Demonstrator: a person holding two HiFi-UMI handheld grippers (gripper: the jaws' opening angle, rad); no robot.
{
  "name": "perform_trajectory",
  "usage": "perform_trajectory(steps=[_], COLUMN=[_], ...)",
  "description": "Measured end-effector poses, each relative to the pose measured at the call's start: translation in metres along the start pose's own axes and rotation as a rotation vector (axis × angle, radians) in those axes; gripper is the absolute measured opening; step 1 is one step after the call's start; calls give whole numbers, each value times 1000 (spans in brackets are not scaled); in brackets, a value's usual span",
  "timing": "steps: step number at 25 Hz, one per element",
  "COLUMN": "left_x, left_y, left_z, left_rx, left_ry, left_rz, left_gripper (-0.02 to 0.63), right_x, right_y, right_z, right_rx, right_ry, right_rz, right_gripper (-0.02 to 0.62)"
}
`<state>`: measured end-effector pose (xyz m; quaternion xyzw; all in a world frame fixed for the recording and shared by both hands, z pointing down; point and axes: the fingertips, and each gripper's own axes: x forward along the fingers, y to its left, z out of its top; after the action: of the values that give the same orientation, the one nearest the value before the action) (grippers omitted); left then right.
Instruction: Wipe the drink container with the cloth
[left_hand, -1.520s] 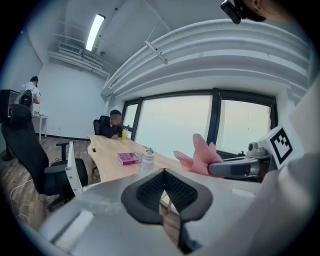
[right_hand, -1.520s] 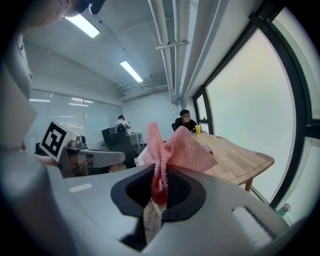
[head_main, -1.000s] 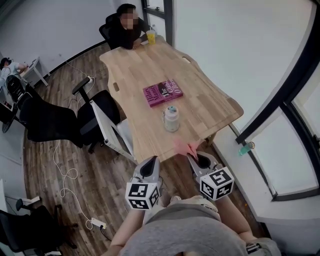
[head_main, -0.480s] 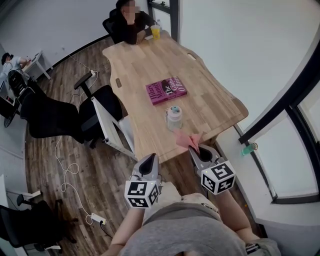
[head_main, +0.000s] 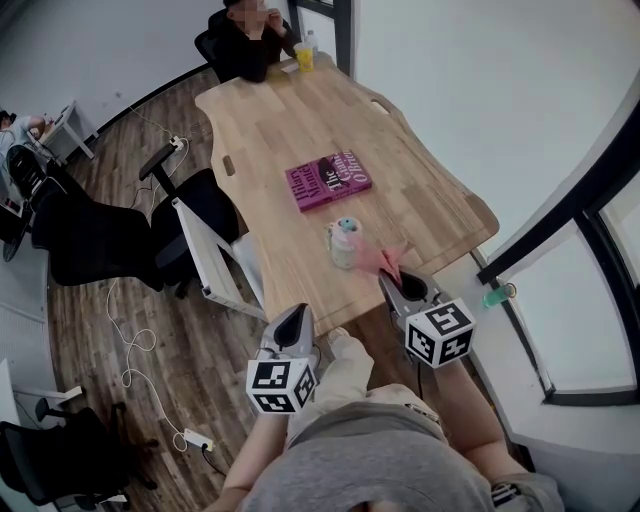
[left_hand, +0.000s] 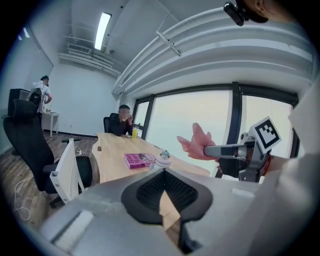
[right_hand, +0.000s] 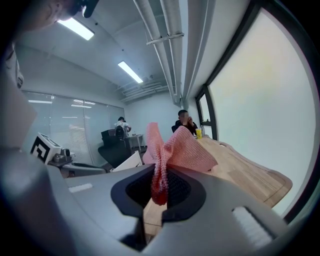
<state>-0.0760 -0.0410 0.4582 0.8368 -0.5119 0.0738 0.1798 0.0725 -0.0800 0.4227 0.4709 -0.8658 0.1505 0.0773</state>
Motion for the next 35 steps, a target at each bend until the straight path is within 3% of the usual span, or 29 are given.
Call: perform_trajectory(steps=[17,28,35], left_x=[91,132,150], left_y=[30,61,70], left_z=[28,48,52], left_rx=[-17,-31,-36], left_ry=[37,29,40], left_rz=[-11,28,37], left_gripper=[0,0,0], right_x=[106,160,172], right_y=[-62,-70,-76], right_z=[31,7,-13], right_rx=[7,-14,-21], right_ry=[110,322,444], right_rz=[86,259,326], right_gripper=[25,25,25])
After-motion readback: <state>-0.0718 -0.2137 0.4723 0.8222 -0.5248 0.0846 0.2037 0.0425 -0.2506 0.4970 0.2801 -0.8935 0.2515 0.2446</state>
